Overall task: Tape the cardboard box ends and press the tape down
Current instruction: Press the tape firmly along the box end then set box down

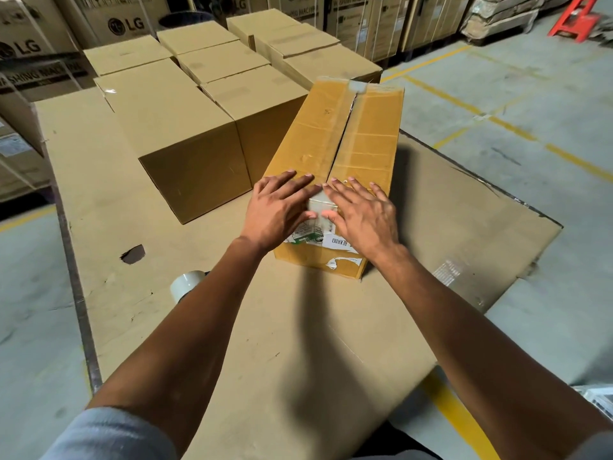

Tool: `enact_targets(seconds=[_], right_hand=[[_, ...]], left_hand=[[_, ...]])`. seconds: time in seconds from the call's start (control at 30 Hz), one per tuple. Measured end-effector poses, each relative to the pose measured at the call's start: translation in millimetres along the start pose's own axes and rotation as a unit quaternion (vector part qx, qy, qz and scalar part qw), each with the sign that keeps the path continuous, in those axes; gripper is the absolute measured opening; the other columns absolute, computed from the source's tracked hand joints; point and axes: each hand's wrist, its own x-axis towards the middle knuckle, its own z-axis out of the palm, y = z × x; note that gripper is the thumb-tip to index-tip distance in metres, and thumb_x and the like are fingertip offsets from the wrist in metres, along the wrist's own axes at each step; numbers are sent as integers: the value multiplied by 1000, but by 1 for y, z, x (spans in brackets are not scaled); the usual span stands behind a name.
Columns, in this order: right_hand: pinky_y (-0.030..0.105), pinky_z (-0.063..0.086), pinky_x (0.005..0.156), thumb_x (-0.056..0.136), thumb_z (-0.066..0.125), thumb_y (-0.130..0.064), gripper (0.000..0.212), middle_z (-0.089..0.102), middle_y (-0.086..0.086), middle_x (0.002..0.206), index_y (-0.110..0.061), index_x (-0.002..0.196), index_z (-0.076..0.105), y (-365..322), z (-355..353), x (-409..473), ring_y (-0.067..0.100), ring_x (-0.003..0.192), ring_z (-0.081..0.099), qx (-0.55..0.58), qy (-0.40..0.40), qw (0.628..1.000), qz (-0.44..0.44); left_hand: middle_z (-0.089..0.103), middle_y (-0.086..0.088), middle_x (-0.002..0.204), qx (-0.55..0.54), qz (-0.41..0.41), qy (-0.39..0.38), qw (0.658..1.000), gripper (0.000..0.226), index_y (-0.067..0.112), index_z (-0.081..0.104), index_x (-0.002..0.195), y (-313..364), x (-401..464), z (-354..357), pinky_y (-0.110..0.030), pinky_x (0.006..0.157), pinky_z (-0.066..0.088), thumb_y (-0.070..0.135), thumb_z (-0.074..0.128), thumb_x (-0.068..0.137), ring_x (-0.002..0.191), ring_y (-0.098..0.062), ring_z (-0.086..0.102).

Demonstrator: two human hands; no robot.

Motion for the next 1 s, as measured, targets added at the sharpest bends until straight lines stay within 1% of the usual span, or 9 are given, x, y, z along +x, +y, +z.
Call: enact_targets(seconds=[0.1, 0.17, 0.2, 0.3, 0.4, 0.53, 0.73, 0.9, 1.0], right_hand=[[51, 30, 127, 102, 49, -64, 74, 38, -7, 170, -29, 165, 34, 4, -1, -1, 23, 158, 35, -17, -24, 999, -25], [51, 26, 129, 105, 42, -64, 74, 34, -6, 171, -26, 167, 31, 4, -1, -1, 25, 160, 30, -19, -27, 999, -28], [51, 25, 129, 107, 37, -63, 71, 35, -5, 171, -24, 166, 31, 4, -1, -1, 25, 160, 30, -17, -27, 999, -23], [51, 25, 129, 110, 26, -63, 68, 38, -3, 170, -24, 165, 35, 2, 0, 1, 25, 159, 33, -13, -33, 999, -11], [61, 24, 127, 109, 24, -64, 66, 38, -5, 170, -29, 164, 37, 0, 1, 0, 24, 158, 36, -10, -32, 999, 1], [70, 21, 123, 109, 20, -66, 64, 39, -12, 169, -35, 162, 39, -3, 1, 1, 20, 157, 37, 3, -33, 999, 27], [70, 26, 121, 108, 28, -65, 62, 43, -12, 167, -34, 160, 44, -2, 4, 1, 20, 154, 42, -3, -21, 999, 27], [72, 27, 120, 102, 44, -68, 74, 35, -10, 171, -29, 164, 36, 2, 3, -3, 21, 157, 38, -17, -32, 999, -4], [71, 23, 122, 108, 29, -66, 65, 35, -13, 170, -33, 163, 37, -1, -2, -3, 19, 157, 37, 7, -30, 999, 15]], left_hand=[[47, 5, 171, 18, 13, -10, 1000, 66, 37, 47, 164, -3, -3, -3, -56, 130, 25, 71, 47, 108, 163, -28, 37], [46, 3, 172, 25, 12, -16, 999, 69, 36, 44, 166, -2, -4, -4, -59, 136, 13, 73, 45, 108, 165, -29, 33], [46, 2, 172, 27, 13, -18, 999, 70, 35, 44, 166, -2, -3, -6, -60, 136, 11, 73, 44, 107, 165, -29, 32], [48, 3, 171, 33, 9, -12, 999, 67, 36, 46, 165, 0, -2, -7, -59, 134, 18, 73, 42, 109, 165, -29, 34], [48, 5, 170, 42, 4, -8, 999, 64, 38, 48, 163, 1, -2, -4, -57, 129, 27, 72, 41, 110, 164, -28, 35], [51, 7, 168, 37, -10, 7, 999, 56, 38, 53, 160, 3, -1, -2, -55, 127, 30, 66, 38, 113, 162, -27, 39], [57, 8, 163, 36, -20, 24, 999, 52, 38, 59, 155, 3, 1, 4, -54, 122, 34, 64, 42, 114, 157, -27, 46], [48, 9, 170, 33, 7, -10, 999, 65, 41, 49, 161, -1, -2, -3, -54, 124, 31, 76, 44, 107, 162, -27, 39], [47, 9, 171, 24, 0, -18, 1000, 62, 42, 48, 162, 1, -2, -8, -54, 126, 30, 73, 41, 109, 163, -26, 37]])
